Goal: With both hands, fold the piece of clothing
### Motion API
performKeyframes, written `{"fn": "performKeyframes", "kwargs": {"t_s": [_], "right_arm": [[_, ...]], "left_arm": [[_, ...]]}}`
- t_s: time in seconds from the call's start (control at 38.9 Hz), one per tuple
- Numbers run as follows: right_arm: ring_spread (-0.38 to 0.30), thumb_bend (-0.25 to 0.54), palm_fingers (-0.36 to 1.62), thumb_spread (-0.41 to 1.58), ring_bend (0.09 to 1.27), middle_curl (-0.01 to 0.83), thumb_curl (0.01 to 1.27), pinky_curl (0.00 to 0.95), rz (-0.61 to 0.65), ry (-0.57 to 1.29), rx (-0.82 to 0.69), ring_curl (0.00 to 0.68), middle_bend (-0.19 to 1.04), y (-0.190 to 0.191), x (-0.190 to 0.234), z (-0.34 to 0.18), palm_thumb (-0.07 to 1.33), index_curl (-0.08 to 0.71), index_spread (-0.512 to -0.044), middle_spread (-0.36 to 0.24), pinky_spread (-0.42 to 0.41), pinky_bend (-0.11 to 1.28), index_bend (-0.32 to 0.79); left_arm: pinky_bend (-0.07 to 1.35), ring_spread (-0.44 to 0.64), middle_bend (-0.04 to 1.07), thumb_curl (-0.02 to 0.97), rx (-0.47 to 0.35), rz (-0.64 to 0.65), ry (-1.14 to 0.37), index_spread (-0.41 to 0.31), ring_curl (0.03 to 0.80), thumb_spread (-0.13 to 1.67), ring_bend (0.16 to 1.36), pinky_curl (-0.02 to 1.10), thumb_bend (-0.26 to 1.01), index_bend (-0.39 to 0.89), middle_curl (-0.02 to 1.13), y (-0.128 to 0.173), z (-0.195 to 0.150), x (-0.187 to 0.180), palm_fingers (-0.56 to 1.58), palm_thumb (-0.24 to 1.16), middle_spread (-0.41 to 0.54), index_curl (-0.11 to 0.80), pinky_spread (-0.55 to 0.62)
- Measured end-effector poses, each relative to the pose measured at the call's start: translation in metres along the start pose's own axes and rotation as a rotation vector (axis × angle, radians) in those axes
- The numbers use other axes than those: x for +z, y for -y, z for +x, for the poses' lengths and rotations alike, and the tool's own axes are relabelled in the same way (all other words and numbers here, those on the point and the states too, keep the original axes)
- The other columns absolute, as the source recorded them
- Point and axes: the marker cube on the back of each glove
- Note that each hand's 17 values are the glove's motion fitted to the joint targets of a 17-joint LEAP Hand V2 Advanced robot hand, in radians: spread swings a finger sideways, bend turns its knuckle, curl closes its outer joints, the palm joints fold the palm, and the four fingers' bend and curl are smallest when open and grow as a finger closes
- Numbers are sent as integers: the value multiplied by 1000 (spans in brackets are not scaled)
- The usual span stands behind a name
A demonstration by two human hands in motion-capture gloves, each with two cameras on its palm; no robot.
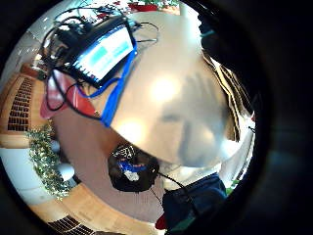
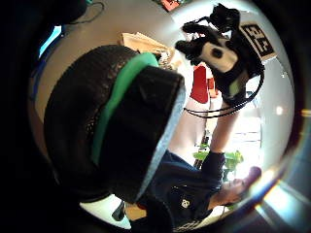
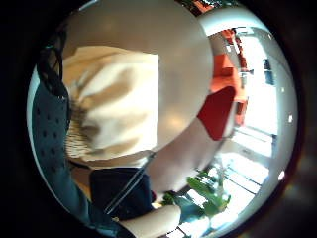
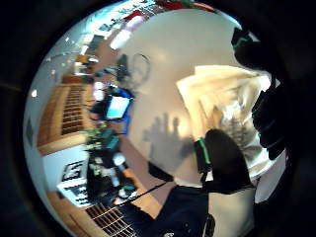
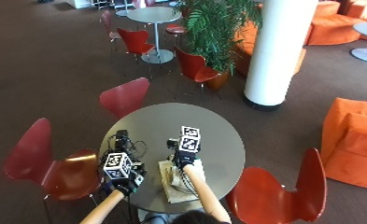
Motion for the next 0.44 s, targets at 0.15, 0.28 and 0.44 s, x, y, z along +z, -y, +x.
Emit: {"fn": "performKeyframes", "kwargs": {"t_s": [0.15,0.28,0.44], "right_arm": [[-220,-13,1060,908,845,513,569,440,60,31,19,480,522,-10,-46,16,827,27,-287,-172,-322,851,47],[-214,-14,1053,969,794,490,551,427,107,26,16,461,450,-30,-71,27,837,44,-276,-162,-314,825,51],[-206,-15,1060,1014,741,477,534,413,115,138,-128,445,401,-99,-83,26,845,64,-268,-158,-304,787,57]], "left_arm": [[327,181,156,224,-23,32,29,-66,326,1192,448,366,-18,173,295,-3,-7,-25,452,-2,80,415,115],[327,178,150,224,-40,47,32,-68,327,1192,449,368,-17,174,294,-9,-9,-43,450,-3,87,415,112],[326,176,151,224,-51,53,17,-67,327,1194,448,370,-15,174,292,-31,-14,-62,450,1,89,414,109]]}}
